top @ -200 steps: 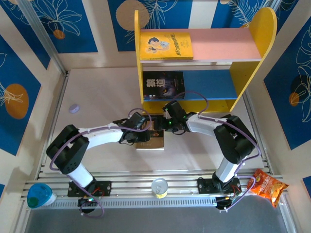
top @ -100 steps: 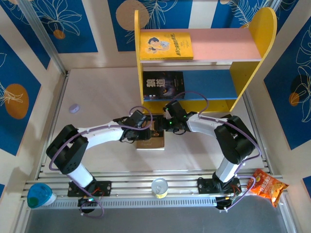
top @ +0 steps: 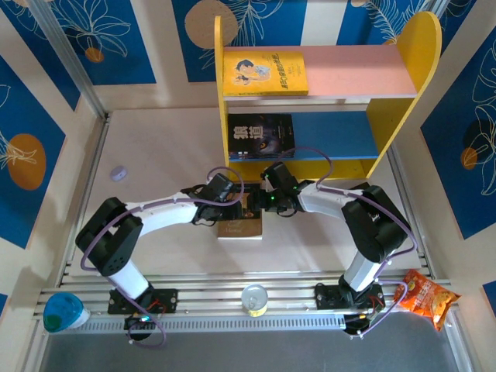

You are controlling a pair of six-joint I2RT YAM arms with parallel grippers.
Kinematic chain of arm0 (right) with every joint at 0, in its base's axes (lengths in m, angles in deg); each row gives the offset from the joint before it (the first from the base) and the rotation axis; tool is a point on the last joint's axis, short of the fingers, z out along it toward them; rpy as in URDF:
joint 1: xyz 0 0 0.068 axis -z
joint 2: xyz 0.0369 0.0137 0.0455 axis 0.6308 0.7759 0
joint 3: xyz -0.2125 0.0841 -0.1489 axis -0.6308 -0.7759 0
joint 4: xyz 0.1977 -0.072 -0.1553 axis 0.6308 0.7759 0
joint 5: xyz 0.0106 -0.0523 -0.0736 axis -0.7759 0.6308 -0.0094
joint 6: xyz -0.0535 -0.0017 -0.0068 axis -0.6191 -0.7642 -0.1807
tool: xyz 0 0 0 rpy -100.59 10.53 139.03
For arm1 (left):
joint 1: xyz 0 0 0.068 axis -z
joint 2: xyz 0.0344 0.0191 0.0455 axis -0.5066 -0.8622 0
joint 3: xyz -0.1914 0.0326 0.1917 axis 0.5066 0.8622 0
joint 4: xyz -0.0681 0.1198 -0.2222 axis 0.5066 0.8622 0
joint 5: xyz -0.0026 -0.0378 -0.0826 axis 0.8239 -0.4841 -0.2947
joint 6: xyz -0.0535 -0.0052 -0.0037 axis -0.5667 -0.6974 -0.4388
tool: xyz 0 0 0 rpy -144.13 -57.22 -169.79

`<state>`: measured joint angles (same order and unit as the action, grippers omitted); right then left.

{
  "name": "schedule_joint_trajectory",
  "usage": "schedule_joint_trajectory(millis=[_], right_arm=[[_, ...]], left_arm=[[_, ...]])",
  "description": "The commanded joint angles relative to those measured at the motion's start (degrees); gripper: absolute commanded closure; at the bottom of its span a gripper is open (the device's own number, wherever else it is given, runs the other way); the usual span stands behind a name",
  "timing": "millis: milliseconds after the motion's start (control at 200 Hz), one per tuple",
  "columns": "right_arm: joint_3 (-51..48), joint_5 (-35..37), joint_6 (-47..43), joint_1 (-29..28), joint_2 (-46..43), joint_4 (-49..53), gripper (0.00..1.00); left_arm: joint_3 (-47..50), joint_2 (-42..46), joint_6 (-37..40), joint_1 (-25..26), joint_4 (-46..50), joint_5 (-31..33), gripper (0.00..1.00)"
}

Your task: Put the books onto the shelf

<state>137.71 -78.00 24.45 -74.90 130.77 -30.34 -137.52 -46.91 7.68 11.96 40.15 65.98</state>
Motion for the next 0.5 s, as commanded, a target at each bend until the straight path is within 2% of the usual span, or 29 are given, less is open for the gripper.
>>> schedule_joint_trajectory(millis=[0, 495], right_arm=[[-1.0, 1.3, -0.4, -0.7, -0.3, 1.2, 0.36], [-1.1, 5.1, -0.5, -3.7, 2.8, 1.0, 0.38]], left_arm=[[0.3, -1.1, 1.3, -0.7, -1.3, 0.6, 0.35], [1.1, -1.3, 1.7, -1.7, -0.7, 0.9, 0.35]])
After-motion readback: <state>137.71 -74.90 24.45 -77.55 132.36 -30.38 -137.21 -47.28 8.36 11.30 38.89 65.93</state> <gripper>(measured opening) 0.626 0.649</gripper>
